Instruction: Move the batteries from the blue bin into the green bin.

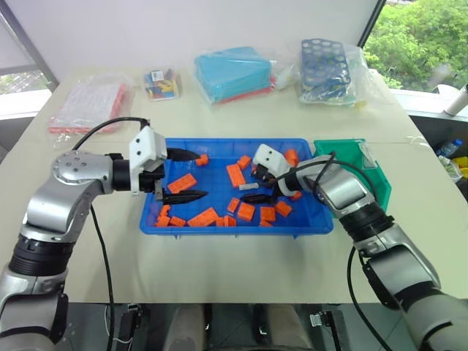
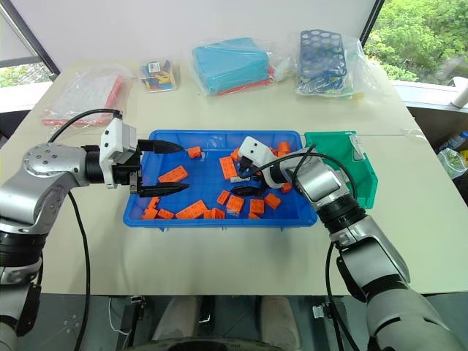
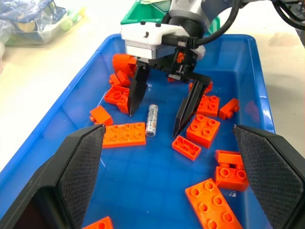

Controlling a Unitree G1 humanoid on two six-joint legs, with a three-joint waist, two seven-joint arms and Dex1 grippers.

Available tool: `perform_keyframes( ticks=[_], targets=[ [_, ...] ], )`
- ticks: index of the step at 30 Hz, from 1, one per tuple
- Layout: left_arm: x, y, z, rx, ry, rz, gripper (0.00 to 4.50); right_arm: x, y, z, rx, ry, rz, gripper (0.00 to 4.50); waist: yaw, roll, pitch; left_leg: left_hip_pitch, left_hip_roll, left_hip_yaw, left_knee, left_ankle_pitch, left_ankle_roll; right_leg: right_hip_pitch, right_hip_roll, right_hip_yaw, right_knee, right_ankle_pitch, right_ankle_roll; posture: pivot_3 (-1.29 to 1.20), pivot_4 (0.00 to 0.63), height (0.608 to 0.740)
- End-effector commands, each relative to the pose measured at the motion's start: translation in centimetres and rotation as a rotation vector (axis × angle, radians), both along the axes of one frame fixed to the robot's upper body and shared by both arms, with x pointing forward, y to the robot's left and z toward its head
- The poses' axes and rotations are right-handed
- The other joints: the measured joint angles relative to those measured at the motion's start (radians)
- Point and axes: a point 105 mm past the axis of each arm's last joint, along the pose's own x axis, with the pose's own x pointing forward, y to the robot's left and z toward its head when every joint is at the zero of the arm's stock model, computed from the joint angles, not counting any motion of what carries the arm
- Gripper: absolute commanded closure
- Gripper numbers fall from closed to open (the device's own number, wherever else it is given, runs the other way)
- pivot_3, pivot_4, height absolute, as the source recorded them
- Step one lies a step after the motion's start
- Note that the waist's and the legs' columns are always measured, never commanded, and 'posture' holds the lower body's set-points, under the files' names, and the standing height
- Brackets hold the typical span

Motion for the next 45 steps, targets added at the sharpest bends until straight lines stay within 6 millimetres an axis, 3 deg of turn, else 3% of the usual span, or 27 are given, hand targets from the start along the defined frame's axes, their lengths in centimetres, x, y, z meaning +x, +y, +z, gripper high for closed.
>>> perform_keyframes(
  ticks=[1, 7, 10, 16, 26, 29, 35, 41, 45],
  targets=[
    [-0.2, 0.1, 1.5, 0.0, -0.069, -0.01, 0.0, 0.3, -0.1, -0.2, -0.02, -0.013, 0.003, 0.04, 0.0, 0.0, 0.0, 0.0, 0.0, 0.0, 0.0, 0.0, 0.0, 0.0, 0.0, 0.0, 0.0, 0.0, 0.0, 0.0, 0.15, 0.737],
    [-0.4, -0.1, 1.3, 0.001, -0.061, -0.026, 0.0, -0.6, 0.0, 0.4, 0.015, -0.01, 0.02, 0.04, 0.001, 0.0, 0.0, 0.0, 0.0, 0.0, 0.0, 0.0, 0.0, 0.0, 0.0, 0.0, 0.0, 0.0, 0.0, 0.0, 0.15, 0.737],
    [-0.4, -0.3, 1.2, 0.0, -0.058, -0.034, 0.0, -1.4, -0.3, 1.4, 0.065, 0.003, 0.003, 0.6, 0.002, 0.0, 0.0, 0.0, 0.0, 0.0, 0.0, 0.0, 0.0, 0.0, 0.0, 0.0, 0.0, 0.0, 0.0, 0.0, 0.15, 0.737],
    [-0.2, -0.6, 1.2, -0.001, -0.056, -0.052, 0.0, -2.7, -0.6, 2.5, 0.115, 0.02, -0.026, 0.6, 0.002, 0.0, 0.0, 0.0, 0.0, 0.0, 0.0, 0.0, 0.0, 0.0, 0.0, 0.0, 0.0, 0.0, 0.0, 0.0, 0.15, 0.737],
    [0.2, -0.5, 1.5, 0.0, -0.069, -0.058, 0.0, -1.2, -0.3, 0.2, 0.028, -0.022, -0.043, 0.6, 0.0, 0.0, 0.0, 0.0, 0.0, 0.0, 0.0, 0.0, 0.0, 0.0, 0.0, 0.0, 0.0, 0.0, 0.0, 0.0, 0.15, 0.737],
    [0.0, -0.4, 1.4, 0.002, -0.069, -0.052, 0.0, -1.3, -0.3, -0.4, 0.018, -0.016, -0.027, 1.44, 0.001, 0.0, 0.0, 0.0, 0.0, 0.0, 0.0, 0.0, 0.0, 0.0, 0.0, 0.0, 0.0, 0.0, 0.0, 0.0, 0.15, 0.737],
    [-0.2, -0.1, 1.3, 0.005, -0.068, -0.039, 0.0, -1.5, 0.1, -0.4, 0.027, -0.01, -0.007, 4.37, 0.0, 0.0, 0.0, 0.0, 0.0, 0.0, 0.0, 0.0, 0.0, 0.0, 0.0, 0.0, 0.0, 0.0, 0.0, 0.0, 0.15, 0.737],
    [-0.3, -0.2, 1.3, 0.007, -0.065, -0.038, 0.0, -1.7, -0.1, 0.5, 0.054, -0.009, -0.018, 4.45, 0.001, 0.0, 0.0, 0.0, 0.0, 0.0, 0.0, 0.0, 0.0, 0.0, 0.0, 0.0, 0.0, 0.0, 0.0, 0.0, 0.15, 0.737],
    [-0.4, -0.3, 1.0, 0.008, -0.054, -0.05, 0.0, -1.5, -3.2, 4.6, 0.103, -0.081, -0.117, 4.45, 0.005, 0.0, 0.0, 0.0, 0.0, 0.0, 0.0, 0.0, 0.0, 0.0, 0.0, 0.0, 0.0, 0.0, 0.0, 0.0, 0.15, 0.737]
  ],
)
